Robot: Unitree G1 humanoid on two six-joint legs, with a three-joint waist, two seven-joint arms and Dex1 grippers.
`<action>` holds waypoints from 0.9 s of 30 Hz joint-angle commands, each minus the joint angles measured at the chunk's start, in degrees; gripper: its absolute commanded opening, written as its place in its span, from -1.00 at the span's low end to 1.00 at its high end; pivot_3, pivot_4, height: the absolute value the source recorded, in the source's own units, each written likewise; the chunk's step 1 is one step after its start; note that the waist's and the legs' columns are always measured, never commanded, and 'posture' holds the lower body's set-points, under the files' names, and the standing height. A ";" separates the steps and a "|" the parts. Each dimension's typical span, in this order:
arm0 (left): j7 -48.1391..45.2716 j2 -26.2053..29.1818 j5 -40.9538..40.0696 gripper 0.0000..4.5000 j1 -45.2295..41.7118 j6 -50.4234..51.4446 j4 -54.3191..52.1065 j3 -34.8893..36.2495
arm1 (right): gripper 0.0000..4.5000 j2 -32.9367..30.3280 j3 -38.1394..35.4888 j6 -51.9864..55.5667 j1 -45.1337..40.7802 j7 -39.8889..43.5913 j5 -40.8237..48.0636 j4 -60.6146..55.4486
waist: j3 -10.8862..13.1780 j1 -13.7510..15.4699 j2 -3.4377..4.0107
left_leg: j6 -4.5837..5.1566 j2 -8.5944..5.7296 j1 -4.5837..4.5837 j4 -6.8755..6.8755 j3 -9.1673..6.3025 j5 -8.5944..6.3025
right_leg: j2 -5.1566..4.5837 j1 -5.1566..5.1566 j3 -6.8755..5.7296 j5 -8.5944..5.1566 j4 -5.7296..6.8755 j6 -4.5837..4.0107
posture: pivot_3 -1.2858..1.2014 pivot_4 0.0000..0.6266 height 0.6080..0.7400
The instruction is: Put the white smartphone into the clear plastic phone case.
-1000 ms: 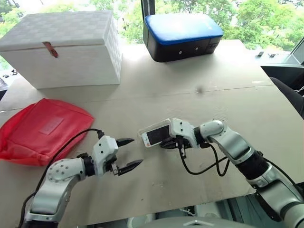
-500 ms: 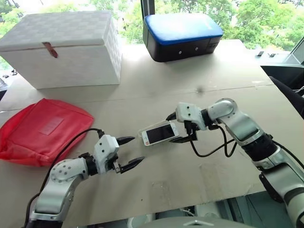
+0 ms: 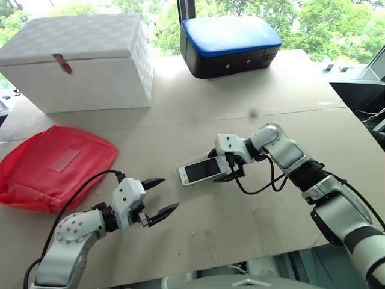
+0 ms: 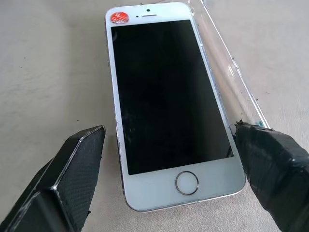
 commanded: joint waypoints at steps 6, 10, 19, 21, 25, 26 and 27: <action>1.86 -0.41 -1.11 0.93 1.99 -0.15 -4.73 2.01 | 0.31 0.08 -2.09 -5.30 -2.08 3.50 -0.58 2.28 | 0.02 0.06 0.03 | -0.01 0.01 0.00 0.00 -0.02 0.00 | 0.00 0.00 -0.02 0.00 0.01 -0.01 | 0.03 -0.52 0.91; 1.62 -0.26 -1.21 0.93 0.89 0.13 -4.39 1.56 | 0.31 -1.18 -3.10 -4.63 -1.56 4.05 -0.09 0.60 | 0.03 0.12 0.05 | -0.01 0.00 -0.01 0.00 -0.02 0.00 | -0.01 0.00 -0.03 0.00 0.00 -0.01 | 0.03 -0.52 0.91; 0.78 1.99 3.64 0.93 -12.64 6.31 -4.22 -8.78 | 0.31 -13.36 -14.34 10.78 6.58 4.01 9.57 -21.01 | 0.05 1.03 0.07 | 0.00 -0.07 -0.05 0.02 -0.05 0.00 | -0.08 0.05 -0.08 0.01 0.00 0.00 | 0.03 -0.52 0.91; 0.13 1.41 6.31 0.93 -19.53 8.70 -1.09 -14.04 | 0.31 -16.81 -18.84 16.45 10.45 1.81 12.54 -27.27 | 0.05 1.50 0.08 | 0.00 -0.05 -0.04 0.01 -0.03 0.00 | -0.02 0.10 -0.06 0.01 -0.02 0.01 | 0.03 -0.52 0.91; -1.32 0.00 11.73 0.93 -29.05 10.93 6.62 -22.37 | 0.31 -20.92 -23.34 23.00 16.60 -2.77 14.63 -36.15 | 0.05 1.59 0.09 | 0.00 -0.05 -0.04 0.01 -0.03 0.00 | 0.08 0.10 -0.01 0.01 0.01 0.00 | 0.03 -0.52 0.91; -0.51 -1.25 13.34 0.93 -31.91 13.32 9.39 -24.47 | 0.31 -21.75 -24.84 24.89 18.45 -4.33 15.38 -38.94 | 0.05 1.60 0.09 | 0.01 -0.04 -0.03 0.02 0.01 0.00 | 0.12 0.08 0.02 0.01 0.00 0.01 | 0.03 -0.52 0.91; -0.39 -2.24 14.81 0.82 -34.47 15.55 12.10 -26.54 | 0.31 -22.45 -26.36 26.97 20.19 -5.87 16.34 -41.80 | 0.05 1.72 0.09 | 0.01 -0.04 -0.05 0.01 0.03 0.00 | 0.13 0.07 0.04 0.01 0.00 0.01 | 0.03 -0.52 0.91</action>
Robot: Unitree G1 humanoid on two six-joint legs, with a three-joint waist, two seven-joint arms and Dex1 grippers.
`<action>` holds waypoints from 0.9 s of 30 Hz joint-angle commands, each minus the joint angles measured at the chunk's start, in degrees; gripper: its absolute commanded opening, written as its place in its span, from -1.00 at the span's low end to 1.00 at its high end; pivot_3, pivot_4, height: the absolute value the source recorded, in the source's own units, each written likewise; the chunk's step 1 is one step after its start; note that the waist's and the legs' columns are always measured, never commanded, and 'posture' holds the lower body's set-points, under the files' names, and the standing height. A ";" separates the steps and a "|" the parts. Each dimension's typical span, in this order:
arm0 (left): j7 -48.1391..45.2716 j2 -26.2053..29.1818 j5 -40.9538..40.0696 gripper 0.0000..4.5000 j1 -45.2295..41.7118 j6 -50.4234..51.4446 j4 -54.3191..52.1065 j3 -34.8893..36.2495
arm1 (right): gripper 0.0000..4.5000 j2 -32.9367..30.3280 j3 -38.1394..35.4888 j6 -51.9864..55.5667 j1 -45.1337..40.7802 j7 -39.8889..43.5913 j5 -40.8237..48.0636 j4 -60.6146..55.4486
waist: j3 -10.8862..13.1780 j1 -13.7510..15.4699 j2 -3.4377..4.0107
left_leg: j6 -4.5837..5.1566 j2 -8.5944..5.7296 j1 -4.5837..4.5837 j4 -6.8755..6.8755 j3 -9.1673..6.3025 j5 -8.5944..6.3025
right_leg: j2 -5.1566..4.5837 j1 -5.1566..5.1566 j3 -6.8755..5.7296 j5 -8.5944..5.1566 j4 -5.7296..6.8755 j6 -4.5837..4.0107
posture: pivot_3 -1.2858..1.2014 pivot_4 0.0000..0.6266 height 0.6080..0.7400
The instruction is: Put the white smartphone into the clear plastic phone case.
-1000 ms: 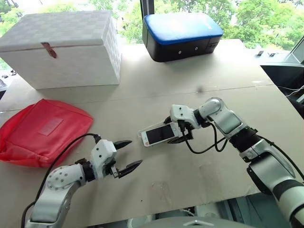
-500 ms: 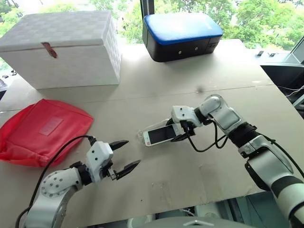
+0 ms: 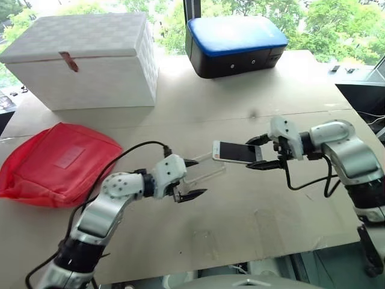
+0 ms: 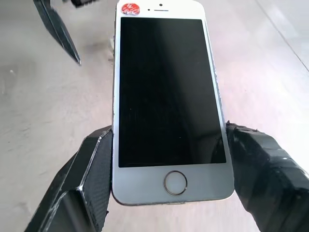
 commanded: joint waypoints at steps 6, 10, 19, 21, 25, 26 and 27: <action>-4.40 -3.62 5.60 -0.30 -10.99 4.12 11.95 -9.71 | 0.31 -4.73 -11.99 13.93 11.28 -11.14 8.01 -21.96 | -0.07 0.13 -0.13 | 0.02 0.01 0.02 0.03 -0.03 0.00 | 0.03 0.05 0.05 -0.01 0.01 0.02 | 0.03 -0.52 0.91; -16.25 -0.87 0.80 -1.00 -10.15 -5.00 12.44 -8.94 | 0.31 -6.33 -15.79 17.17 16.20 -14.52 10.72 -26.70 | -0.07 0.06 -0.13 | 0.02 0.02 0.03 0.03 -0.05 -0.01 | 0.01 0.06 0.06 -0.02 -0.01 0.01 | 0.03 -0.52 0.91; -32.19 0.48 -1.70 -1.00 -14.61 -24.23 23.56 -7.30 | 0.31 -11.27 -12.16 15.28 17.74 -15.38 11.02 -27.75 | -0.04 0.17 -0.12 | 0.25 0.04 0.00 0.04 -0.03 -0.14 | 0.00 -0.02 0.08 -0.02 -0.02 -0.01 | 0.03 -0.52 0.91; -29.97 -0.82 -0.72 -1.00 -15.37 -22.64 23.16 -7.44 | 0.31 -11.90 -9.09 14.17 17.13 -15.67 9.88 -27.56 | -0.03 0.15 -0.15 | 0.30 0.02 -0.03 0.08 -0.05 -0.16 | 0.00 0.00 0.08 -0.02 -0.03 0.01 | 0.03 -0.52 0.91; -26.67 -2.08 -2.26 -0.63 -14.34 -14.74 17.26 -6.78 | 0.31 -11.54 -5.13 14.14 15.36 -16.75 9.03 -27.58 | -0.01 0.08 -0.18 | 0.31 0.01 -0.07 0.16 -0.04 -0.17 | 0.02 -0.01 0.12 -0.01 -0.01 0.02 | 0.03 -0.52 0.91; -25.70 -2.18 -2.48 -0.42 -13.63 -13.52 15.37 -6.47 | 0.31 -11.41 -4.23 14.19 14.97 -16.93 8.93 -27.71 | 0.00 0.05 -0.19 | 0.30 0.01 -0.08 0.16 -0.05 -0.16 | 0.02 -0.01 0.12 -0.02 0.00 0.03 | 0.03 -0.52 0.91; -24.25 -2.37 -2.62 -0.20 -12.79 -12.67 13.70 -5.82 | 0.31 -11.17 -3.30 14.18 14.65 -17.19 8.81 -27.93 | 0.00 -0.01 -0.18 | 0.21 0.02 -0.08 0.16 -0.05 -0.11 | 0.03 -0.02 0.12 -0.02 -0.01 0.03 | 0.03 -0.52 0.91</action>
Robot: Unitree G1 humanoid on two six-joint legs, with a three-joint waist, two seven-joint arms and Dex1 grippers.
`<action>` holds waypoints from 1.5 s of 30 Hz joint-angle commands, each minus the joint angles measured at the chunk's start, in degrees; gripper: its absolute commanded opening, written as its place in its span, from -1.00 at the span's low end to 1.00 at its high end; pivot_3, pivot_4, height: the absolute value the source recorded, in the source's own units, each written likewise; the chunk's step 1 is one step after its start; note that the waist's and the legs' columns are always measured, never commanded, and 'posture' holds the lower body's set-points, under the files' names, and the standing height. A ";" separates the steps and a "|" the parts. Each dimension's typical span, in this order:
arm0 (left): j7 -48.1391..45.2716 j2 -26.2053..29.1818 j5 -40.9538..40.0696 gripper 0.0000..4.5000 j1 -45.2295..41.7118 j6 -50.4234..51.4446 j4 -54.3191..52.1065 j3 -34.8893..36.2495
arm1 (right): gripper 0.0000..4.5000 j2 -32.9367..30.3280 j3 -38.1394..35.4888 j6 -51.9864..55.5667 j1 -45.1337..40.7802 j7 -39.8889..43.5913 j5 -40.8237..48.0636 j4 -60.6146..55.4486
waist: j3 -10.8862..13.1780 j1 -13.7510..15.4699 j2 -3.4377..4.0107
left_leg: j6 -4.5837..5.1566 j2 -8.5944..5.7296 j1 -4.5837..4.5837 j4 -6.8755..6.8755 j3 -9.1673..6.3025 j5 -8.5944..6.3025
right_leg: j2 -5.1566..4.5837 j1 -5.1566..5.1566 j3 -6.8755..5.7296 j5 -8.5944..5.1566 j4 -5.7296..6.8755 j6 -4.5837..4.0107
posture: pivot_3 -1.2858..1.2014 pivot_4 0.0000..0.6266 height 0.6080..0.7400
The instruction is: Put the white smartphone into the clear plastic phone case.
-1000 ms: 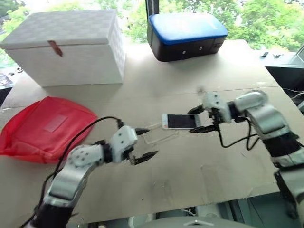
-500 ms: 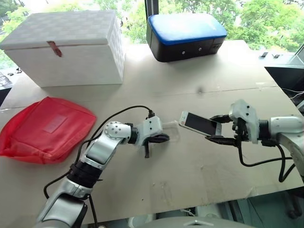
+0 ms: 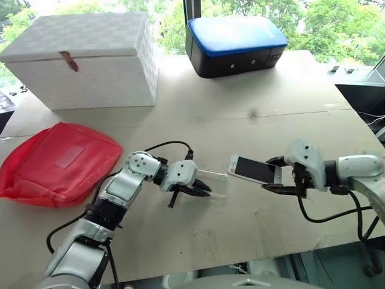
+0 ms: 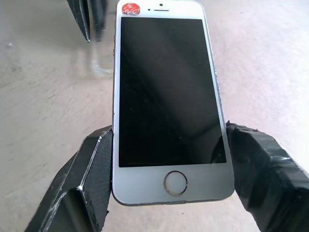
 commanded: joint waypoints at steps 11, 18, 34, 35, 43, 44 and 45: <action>12.46 8.61 -11.09 0.60 17.40 16.52 -18.58 21.49 | 0.31 5.65 15.87 -5.78 -7.19 -3.10 -7.98 1.23 | 0.05 -1.16 -0.09 | -0.11 0.10 0.10 -0.03 -0.05 0.06 | 0.05 0.00 0.02 -0.02 0.03 0.01 | 0.03 -0.52 0.91; 16.27 9.52 -8.68 0.60 23.91 11.52 -13.31 26.29 | 0.31 10.83 23.08 -5.65 -12.58 -2.92 -12.57 6.68 | 0.05 -0.58 -0.14 | -0.13 0.02 0.07 0.02 -0.08 0.07 | -0.04 0.00 -0.06 -0.01 0.01 0.00 | 0.03 -0.52 0.91; 20.36 7.57 -9.00 0.60 25.68 11.78 -17.72 24.54 | 0.31 11.66 25.26 8.80 -15.84 -4.64 -13.76 5.42 | 0.05 -0.02 -0.13 | -0.13 0.03 0.08 0.00 -0.06 0.07 | -0.07 -0.01 -0.10 0.00 0.03 -0.02 | 0.03 -0.52 0.91; 20.53 7.42 -8.96 0.60 25.59 11.89 -17.84 24.36 | 0.31 11.63 25.36 9.91 -16.26 -4.77 -13.73 5.47 | 0.05 -0.02 -0.13 | -0.13 0.03 0.08 0.00 -0.06 0.07 | -0.07 -0.01 -0.09 0.00 0.03 -0.02 | 0.03 -0.52 0.91; 21.44 6.46 -8.56 0.60 24.75 12.11 -18.46 23.10 | 0.31 11.91 28.24 14.66 -18.33 -5.38 -13.49 5.66 | 0.03 -0.03 -0.14 | -0.13 0.02 0.09 0.01 -0.07 0.07 | -0.07 -0.01 -0.10 0.00 0.04 -0.02 | 0.03 -0.52 0.91; 21.56 6.42 -8.61 0.60 24.78 12.16 -18.64 23.06 | 0.31 11.87 29.02 14.82 -18.46 -5.65 -13.86 5.84 | 0.03 -0.05 -0.15 | -0.13 0.02 0.09 0.01 -0.08 0.07 | -0.07 -0.01 -0.10 0.00 0.04 -0.03 | 0.03 -0.52 0.91; 21.67 6.41 -8.65 0.60 24.81 12.18 -18.76 23.03 | 0.31 11.74 29.92 14.68 -18.65 -5.90 -14.37 6.12 | 0.03 -0.11 -0.15 | -0.13 0.03 0.09 0.00 -0.07 0.07 | -0.07 -0.01 -0.10 0.00 0.04 -0.03 | 0.03 -0.52 0.91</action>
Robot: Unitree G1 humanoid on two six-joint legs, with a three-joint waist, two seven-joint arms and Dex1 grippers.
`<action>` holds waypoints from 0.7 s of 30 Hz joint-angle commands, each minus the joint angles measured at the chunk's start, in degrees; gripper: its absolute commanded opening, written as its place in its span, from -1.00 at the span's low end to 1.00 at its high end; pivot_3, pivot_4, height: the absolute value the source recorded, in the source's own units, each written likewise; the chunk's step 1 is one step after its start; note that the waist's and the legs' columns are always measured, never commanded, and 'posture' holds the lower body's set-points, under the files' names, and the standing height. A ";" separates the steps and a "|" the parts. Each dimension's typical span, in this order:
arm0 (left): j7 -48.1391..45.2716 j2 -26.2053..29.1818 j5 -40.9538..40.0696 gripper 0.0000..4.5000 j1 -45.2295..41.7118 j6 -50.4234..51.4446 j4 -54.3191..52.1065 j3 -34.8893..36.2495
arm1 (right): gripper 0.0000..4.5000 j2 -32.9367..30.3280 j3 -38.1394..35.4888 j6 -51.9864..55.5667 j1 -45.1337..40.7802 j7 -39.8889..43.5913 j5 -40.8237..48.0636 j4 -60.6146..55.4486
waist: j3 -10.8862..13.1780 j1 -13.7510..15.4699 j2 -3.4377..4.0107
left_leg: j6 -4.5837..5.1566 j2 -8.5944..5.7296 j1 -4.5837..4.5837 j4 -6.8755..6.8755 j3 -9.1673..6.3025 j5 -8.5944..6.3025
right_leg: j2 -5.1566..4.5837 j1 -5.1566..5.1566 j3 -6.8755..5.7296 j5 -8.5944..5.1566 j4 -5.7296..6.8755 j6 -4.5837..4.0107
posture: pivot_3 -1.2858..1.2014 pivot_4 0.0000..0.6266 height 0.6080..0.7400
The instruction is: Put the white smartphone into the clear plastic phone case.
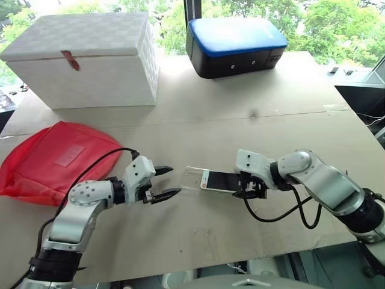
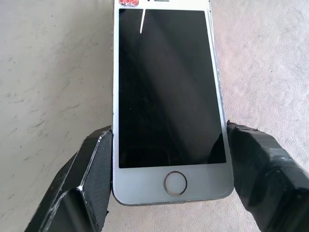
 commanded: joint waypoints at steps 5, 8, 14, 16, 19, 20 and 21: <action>1.01 0.03 -0.53 0.60 0.22 -0.16 -3.48 0.39 | 0.31 -1.69 6.63 0.61 -1.13 -2.16 -3.96 1.21 | -0.04 -0.14 -0.01 | 0.00 0.01 0.05 0.00 0.00 0.00 | 0.00 0.01 0.00 0.00 0.02 0.00 | 0.03 -0.52 0.91; 1.21 0.12 -0.63 0.60 0.61 0.01 -3.94 0.42 | 0.31 -2.78 9.40 -0.43 -1.68 -2.00 -5.79 1.14 | -0.07 -0.17 -0.04 | 0.00 0.01 0.07 0.00 0.01 0.00 | 0.00 0.01 0.01 0.00 0.02 0.00 | 0.03 -0.52 0.91; 1.59 0.15 -0.83 0.60 1.09 0.71 -4.70 0.54 | 0.31 -1.13 8.17 0.25 -1.94 -1.52 -4.42 1.16 | -0.13 -0.16 -0.11 | 0.00 0.02 0.07 0.00 0.01 0.00 | -0.02 0.01 0.01 0.00 0.02 0.00 | 0.03 -0.52 0.91; 1.75 0.09 -0.92 0.60 1.22 0.96 -4.92 0.61 | 0.31 0.74 5.77 1.70 -1.95 -1.55 -2.52 1.20 | -0.13 -0.23 -0.12 | 0.00 0.03 0.07 0.00 0.01 0.00 | -0.02 0.01 0.00 0.00 0.02 0.00 | 0.03 -0.52 0.91; 2.16 -0.11 -1.02 0.60 1.45 1.32 -5.29 0.73 | 0.31 1.74 4.11 2.40 -2.03 -1.40 -1.11 1.15 | -0.12 -0.65 -0.10 | 0.00 0.04 0.07 -0.01 0.01 0.00 | -0.01 0.01 0.00 0.00 0.02 -0.01 | 0.03 -0.52 0.91; 2.36 -0.20 -1.01 0.60 1.58 1.37 -5.41 0.73 | 0.31 1.79 3.77 2.36 -1.98 -1.29 -0.72 1.12 | -0.12 -0.94 -0.10 | 0.00 0.04 0.07 -0.01 0.01 0.00 | -0.01 0.01 0.00 0.00 0.03 -0.01 | 0.03 -0.52 0.91; 2.57 -0.28 -1.03 0.60 1.71 1.40 -5.52 0.72 | 0.31 1.78 3.53 2.33 -1.97 -1.25 -0.39 1.11 | -0.12 -0.95 -0.10 | 0.00 0.04 0.06 -0.01 0.01 0.00 | -0.02 0.01 0.00 0.00 0.02 -0.01 | 0.03 -0.52 0.91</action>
